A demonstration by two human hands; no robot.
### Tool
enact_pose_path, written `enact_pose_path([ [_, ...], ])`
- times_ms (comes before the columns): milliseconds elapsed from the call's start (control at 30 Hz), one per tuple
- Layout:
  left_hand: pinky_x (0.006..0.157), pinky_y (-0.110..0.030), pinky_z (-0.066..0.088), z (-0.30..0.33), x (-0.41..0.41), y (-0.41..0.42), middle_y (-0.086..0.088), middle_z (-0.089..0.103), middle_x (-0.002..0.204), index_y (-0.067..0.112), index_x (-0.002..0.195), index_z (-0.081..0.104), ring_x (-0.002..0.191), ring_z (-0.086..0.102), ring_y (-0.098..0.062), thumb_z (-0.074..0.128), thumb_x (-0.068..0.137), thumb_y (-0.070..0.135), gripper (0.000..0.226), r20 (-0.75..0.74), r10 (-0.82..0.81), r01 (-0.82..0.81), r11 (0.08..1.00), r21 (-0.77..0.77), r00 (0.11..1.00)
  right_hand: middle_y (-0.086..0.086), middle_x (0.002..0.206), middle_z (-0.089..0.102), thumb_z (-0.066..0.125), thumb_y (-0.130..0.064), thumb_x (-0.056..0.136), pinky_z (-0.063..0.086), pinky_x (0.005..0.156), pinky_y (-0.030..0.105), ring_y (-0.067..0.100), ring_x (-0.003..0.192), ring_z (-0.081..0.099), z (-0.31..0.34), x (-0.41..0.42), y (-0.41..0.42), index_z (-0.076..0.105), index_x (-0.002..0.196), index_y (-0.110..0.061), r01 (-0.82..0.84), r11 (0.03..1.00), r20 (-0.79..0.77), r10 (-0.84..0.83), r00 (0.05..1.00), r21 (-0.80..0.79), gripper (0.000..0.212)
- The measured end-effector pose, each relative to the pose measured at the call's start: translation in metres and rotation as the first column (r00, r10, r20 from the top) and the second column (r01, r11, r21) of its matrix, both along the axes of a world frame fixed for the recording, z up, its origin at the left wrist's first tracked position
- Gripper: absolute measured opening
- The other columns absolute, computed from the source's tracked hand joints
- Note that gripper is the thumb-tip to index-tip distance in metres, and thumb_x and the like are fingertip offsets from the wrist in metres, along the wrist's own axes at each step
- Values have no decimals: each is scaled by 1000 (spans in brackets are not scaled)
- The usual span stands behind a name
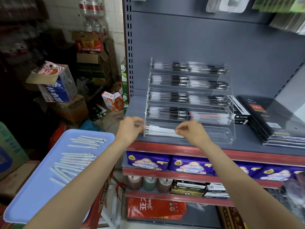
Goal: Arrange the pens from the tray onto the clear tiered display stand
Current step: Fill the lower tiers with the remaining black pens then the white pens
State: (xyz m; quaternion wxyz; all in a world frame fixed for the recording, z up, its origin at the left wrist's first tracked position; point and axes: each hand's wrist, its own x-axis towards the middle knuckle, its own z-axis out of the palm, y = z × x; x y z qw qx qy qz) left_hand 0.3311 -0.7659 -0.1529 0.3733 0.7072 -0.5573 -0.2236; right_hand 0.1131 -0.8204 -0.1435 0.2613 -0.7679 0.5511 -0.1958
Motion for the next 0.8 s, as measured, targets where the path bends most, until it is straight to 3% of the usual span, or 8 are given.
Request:
enact_pose_path([
  [267, 77, -14, 39, 1, -1, 4, -7, 71, 100, 9, 118, 61, 84, 56, -7, 66, 85, 14, 34, 43, -32, 33, 999, -12, 999, 4, 97, 69, 68, -18, 84, 36, 71, 14, 9, 80, 54, -1, -3, 6, 75, 94, -11, -75, 997, -107, 74, 991, -2, 14],
  [467, 74, -12, 39, 2, -1, 2, -7, 71, 99, 9, 117, 62, 81, 56, -7, 67, 84, 14, 33, 45, -34, 34, 999, 10, 998, 5, 106, 68, 69, -18, 84, 40, 80, 18, 9, 85, 55, -1, -2, 3, 72, 103, -11, -56, 998, -135, 56, 989, 6, 21],
  [567, 76, -13, 38, 4, 0, 3, -3, 71, 99, 12, 115, 63, 85, 56, -6, 66, 85, 15, 30, 26, -32, 31, 999, 5, 999, 4, 110, 65, 67, -21, 86, 41, 84, 20, 14, 97, 58, 2, 1, 7, 70, 108, -12, -89, 996, -149, 88, 985, -4, 25],
  [667, 76, -18, 41, 7, 6, 10, 0, 69, 94, 16, 111, 64, 87, 59, -9, 64, 86, 16, 24, -20, -13, 13, 1000, -22, 1000, 4, 108, 65, 65, -20, 87, 43, 83, 20, 12, 92, 57, 7, 17, 16, 70, 106, -15, -112, 990, -61, 107, 992, -89, 20],
  [800, 81, -26, 48, 3, 35, 33, 0, 66, 95, 15, 109, 65, 90, 62, -14, 62, 88, 19, 21, -13, 30, -31, 999, -28, 999, -3, 97, 65, 63, -17, 88, 36, 69, 9, 7, 81, 56, 11, 69, 39, 71, 101, -17, -191, 975, 69, 199, 978, -112, 16],
])
